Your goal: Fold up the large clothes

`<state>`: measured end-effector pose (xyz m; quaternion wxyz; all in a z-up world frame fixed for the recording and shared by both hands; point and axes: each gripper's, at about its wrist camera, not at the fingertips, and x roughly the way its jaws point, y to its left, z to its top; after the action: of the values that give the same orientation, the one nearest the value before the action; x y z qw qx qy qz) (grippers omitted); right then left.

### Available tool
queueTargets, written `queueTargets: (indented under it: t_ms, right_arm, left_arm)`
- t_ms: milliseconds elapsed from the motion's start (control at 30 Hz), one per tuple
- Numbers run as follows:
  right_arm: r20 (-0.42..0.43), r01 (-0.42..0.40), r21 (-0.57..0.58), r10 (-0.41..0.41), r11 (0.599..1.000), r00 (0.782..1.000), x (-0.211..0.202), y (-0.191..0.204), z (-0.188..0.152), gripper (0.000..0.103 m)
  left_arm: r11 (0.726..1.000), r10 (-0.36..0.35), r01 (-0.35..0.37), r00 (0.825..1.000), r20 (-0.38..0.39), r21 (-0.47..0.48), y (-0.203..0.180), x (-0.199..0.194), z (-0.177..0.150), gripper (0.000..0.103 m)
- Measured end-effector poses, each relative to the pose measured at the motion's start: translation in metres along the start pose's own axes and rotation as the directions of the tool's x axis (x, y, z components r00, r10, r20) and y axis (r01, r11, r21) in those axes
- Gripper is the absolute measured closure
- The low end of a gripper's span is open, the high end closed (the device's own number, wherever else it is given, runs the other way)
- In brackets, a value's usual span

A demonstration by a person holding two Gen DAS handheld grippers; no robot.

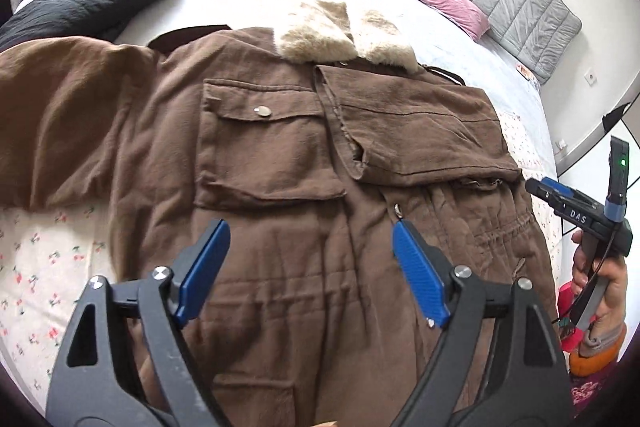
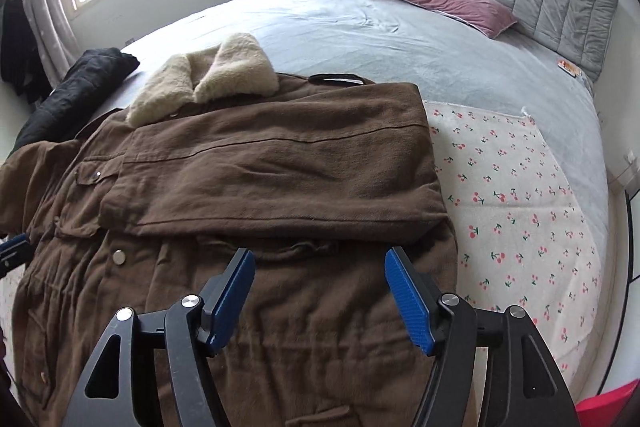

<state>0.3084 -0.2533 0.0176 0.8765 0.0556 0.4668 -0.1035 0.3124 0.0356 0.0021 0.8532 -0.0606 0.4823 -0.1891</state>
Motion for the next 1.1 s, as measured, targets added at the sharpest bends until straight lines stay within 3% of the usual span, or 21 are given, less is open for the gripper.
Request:
queueTargets:
  t_ms: [267, 467, 633, 767, 867, 933, 1033, 1100]
  right_arm:
    - [0.026, -0.034, -0.012, 0.035, 0.999, 0.999, -0.045, 0.027, -0.030, 0.028]
    - [0.034, -0.098, -0.054, 0.100, 0.994, 0.994, -0.053, 0.047, -0.040, 0.026]
    - [0.046, -0.128, -0.061, 0.131, 0.990, 0.990, -0.056, 0.053, -0.044, 0.026]
    - [0.029, -0.126, -0.057, 0.127, 0.990, 0.991, -0.047, 0.055, -0.044, 0.026]
    - [0.006, -0.119, -0.059, 0.120, 0.991, 0.993, -0.037, 0.055, -0.046, 0.026]
    - [-0.010, -0.114, -0.060, 0.113, 0.992, 0.994, -0.031, 0.056, -0.048, 0.026]
    - [-0.028, -0.118, -0.064, 0.116, 0.991, 0.993, -0.025, 0.058, -0.050, 0.026]
    - [-0.036, -0.116, -0.068, 0.114, 0.991, 0.993, -0.022, 0.059, -0.051, 0.026]
  left_arm:
    - [0.986, 0.113, -0.099, 0.988, 0.101, -0.137, 0.083, -0.073, -0.026, 0.017]
    - [0.940, 0.180, -0.118, 0.968, 0.175, -0.319, 0.177, -0.102, -0.045, 0.017]
    - [0.861, 0.255, -0.106, 0.936, 0.242, -0.498, 0.258, -0.105, -0.053, 0.017]
    - [0.759, 0.339, -0.065, 0.889, 0.308, -0.648, 0.314, -0.103, -0.057, 0.018]
    - [0.706, 0.341, -0.003, 0.878, 0.336, -0.709, 0.340, -0.096, -0.055, 0.020]
    - [0.670, 0.362, 0.023, 0.862, 0.354, -0.742, 0.349, -0.093, -0.054, 0.025]
    - [0.614, 0.386, 0.084, 0.835, 0.392, -0.785, 0.359, -0.095, -0.054, 0.050]
    - [0.600, 0.408, 0.073, 0.829, 0.383, -0.797, 0.360, -0.097, -0.048, 0.087]
